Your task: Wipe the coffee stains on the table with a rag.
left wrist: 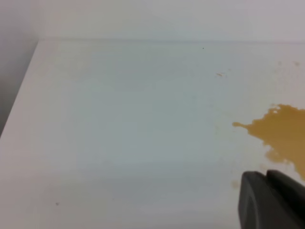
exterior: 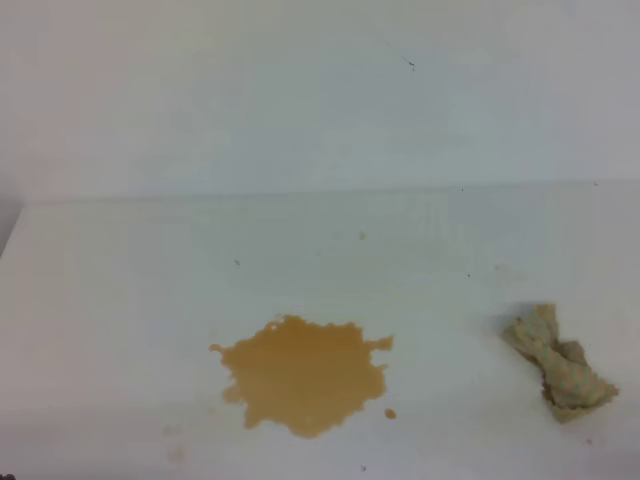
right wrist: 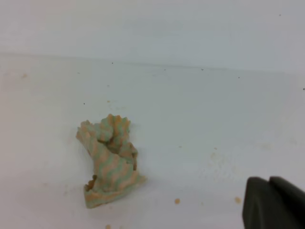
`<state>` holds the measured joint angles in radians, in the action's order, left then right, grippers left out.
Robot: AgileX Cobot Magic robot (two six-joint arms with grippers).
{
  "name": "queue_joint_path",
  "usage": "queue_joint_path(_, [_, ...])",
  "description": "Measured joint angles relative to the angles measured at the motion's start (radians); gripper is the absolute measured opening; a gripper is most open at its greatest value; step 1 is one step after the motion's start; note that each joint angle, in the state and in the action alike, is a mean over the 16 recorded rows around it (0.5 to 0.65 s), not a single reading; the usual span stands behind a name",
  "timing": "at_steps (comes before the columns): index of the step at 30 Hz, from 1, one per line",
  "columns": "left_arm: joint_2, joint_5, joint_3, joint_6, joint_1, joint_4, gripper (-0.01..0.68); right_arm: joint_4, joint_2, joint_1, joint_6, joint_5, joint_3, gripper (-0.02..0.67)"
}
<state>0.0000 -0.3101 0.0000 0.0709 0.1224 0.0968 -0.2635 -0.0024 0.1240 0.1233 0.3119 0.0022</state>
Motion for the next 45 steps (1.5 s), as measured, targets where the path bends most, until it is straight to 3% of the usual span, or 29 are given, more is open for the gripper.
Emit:
queue_joint_path(37, [-0.002, 0.001, 0.002, 0.000, 0.000, 0.000, -0.002, -0.001, 0.000, 0.000, 0.000, -0.003, 0.000, -0.003])
queue_joint_path(45, [0.000, 0.000, 0.000, 0.000, 0.000, 0.000, -0.002, 0.004, 0.000, 0.000, 0.057, -0.169, -0.001, -0.003])
